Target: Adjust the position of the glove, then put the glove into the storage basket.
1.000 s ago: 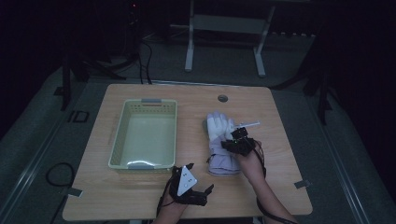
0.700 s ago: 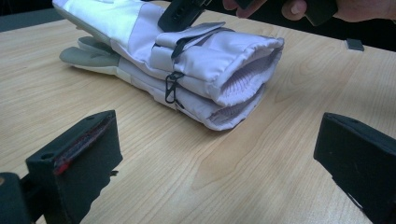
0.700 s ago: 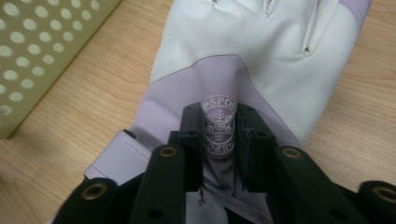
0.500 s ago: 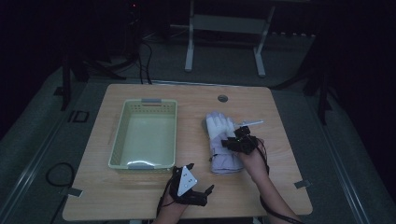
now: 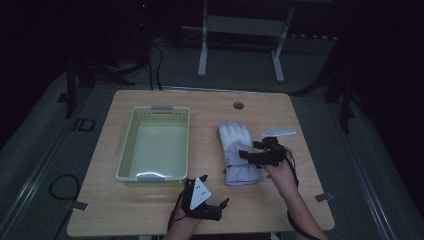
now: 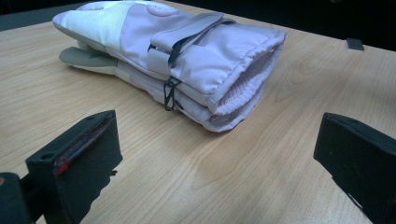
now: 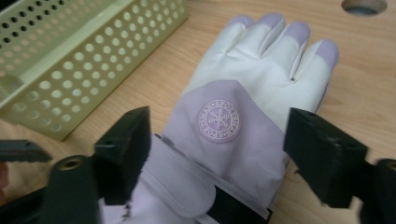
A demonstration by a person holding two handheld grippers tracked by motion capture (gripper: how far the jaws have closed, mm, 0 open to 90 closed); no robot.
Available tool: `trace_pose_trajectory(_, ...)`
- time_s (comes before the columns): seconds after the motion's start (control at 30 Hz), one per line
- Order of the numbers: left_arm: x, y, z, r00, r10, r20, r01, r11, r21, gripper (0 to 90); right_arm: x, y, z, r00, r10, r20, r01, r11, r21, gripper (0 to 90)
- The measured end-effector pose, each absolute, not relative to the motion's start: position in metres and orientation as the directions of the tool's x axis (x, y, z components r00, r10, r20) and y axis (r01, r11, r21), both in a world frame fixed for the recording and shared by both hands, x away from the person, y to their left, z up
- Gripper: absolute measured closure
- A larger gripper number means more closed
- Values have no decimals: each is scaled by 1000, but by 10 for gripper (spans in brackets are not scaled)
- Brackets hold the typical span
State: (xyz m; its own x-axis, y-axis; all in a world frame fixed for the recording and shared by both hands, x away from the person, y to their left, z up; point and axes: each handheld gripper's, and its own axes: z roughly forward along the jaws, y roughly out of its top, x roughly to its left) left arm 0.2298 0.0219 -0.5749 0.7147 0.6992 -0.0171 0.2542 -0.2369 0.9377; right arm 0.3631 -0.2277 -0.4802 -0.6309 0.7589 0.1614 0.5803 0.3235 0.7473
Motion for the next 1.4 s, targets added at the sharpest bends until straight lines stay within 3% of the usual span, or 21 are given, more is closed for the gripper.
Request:
trace_pose_trajectory(0.1,230,22,-575,714,700,-15,254,-240,937,9,360,-234,-478,-643,750,154,566,330,756,168)
trace_pose_trajectory(0.47,232,24,-573,731,678,-71,291,-216,932,9,351,-270,-468,-682,731,24,420,364,831,179)
trace_pose_trajectory(0.73,226,13,-538,774,633,-24,198,-207,958,9,349,-291,-463,-662,748,48,462,357,812,178)
trace_pose_trajectory(0.83,229,9,-525,792,604,-88,246,-185,951,75,350,-294,-463,-661,749,41,464,365,807,177)
trace_pose_trajectory(1.03,245,-1,-502,772,615,-159,328,-172,929,39,351,-293,-462,-658,751,61,471,347,811,165)
trace_pose_trajectory(1.4,289,-13,-479,699,697,-161,409,-205,889,22,363,-293,-461,-654,749,105,491,315,812,140)
